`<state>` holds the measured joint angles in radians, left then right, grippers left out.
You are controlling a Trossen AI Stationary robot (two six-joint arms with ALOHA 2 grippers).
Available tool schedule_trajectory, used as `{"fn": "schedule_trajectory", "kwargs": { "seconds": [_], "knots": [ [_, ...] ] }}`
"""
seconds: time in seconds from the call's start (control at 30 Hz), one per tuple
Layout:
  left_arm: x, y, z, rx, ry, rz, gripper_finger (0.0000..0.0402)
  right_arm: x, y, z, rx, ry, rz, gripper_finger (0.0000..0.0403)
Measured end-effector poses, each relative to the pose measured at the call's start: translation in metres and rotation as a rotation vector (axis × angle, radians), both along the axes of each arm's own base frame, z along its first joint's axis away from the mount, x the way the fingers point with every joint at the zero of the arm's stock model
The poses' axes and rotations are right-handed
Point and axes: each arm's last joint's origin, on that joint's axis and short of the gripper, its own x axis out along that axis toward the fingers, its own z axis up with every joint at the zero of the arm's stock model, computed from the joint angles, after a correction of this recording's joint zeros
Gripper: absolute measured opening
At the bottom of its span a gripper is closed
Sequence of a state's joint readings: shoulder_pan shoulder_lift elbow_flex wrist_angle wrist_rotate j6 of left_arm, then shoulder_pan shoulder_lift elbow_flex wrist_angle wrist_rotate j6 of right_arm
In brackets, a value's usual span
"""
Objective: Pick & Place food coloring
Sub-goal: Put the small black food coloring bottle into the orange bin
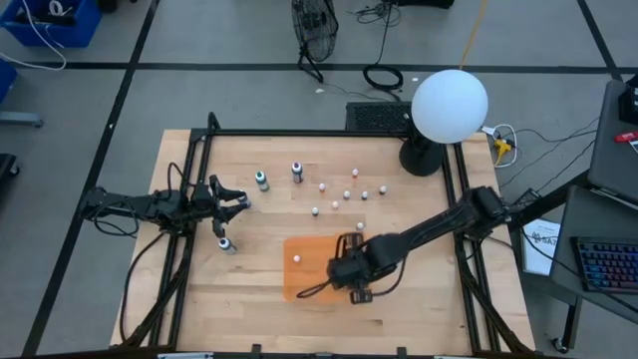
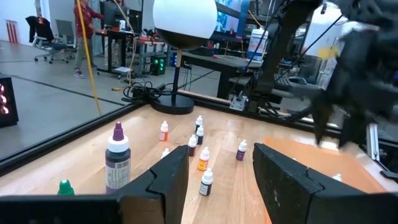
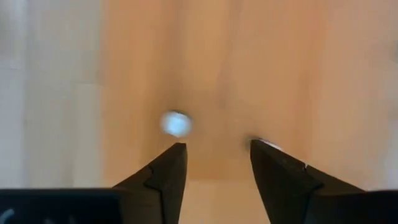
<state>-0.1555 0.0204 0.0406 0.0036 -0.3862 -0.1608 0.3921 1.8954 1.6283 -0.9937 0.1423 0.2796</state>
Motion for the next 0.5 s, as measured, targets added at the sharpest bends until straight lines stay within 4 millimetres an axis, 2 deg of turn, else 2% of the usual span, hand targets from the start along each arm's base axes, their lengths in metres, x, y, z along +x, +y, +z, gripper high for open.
{"fn": "schedule_trajectory", "kwargs": {
  "seconds": [0.1,0.27,0.37,0.5],
  "knots": [
    [0.000,0.000,0.000,0.000,0.000,0.000,0.0182,-0.016,-0.021,0.023,-0.111,0.007,-0.104,0.0160],
    [0.000,0.000,0.000,0.000,0.000,0.000,0.0182,-0.040,-0.075,0.055,-0.219,0.051,-0.307,0.0173],
    [0.000,0.000,0.000,0.000,0.000,0.000,0.0182,-0.050,-0.107,0.061,-0.238,0.049,-0.343,0.0185],
    [0.000,0.000,0.000,0.000,0.000,0.000,0.0182,-0.063,-0.151,0.052,-0.237,0.061,-0.426,0.0199]
  ]
}}
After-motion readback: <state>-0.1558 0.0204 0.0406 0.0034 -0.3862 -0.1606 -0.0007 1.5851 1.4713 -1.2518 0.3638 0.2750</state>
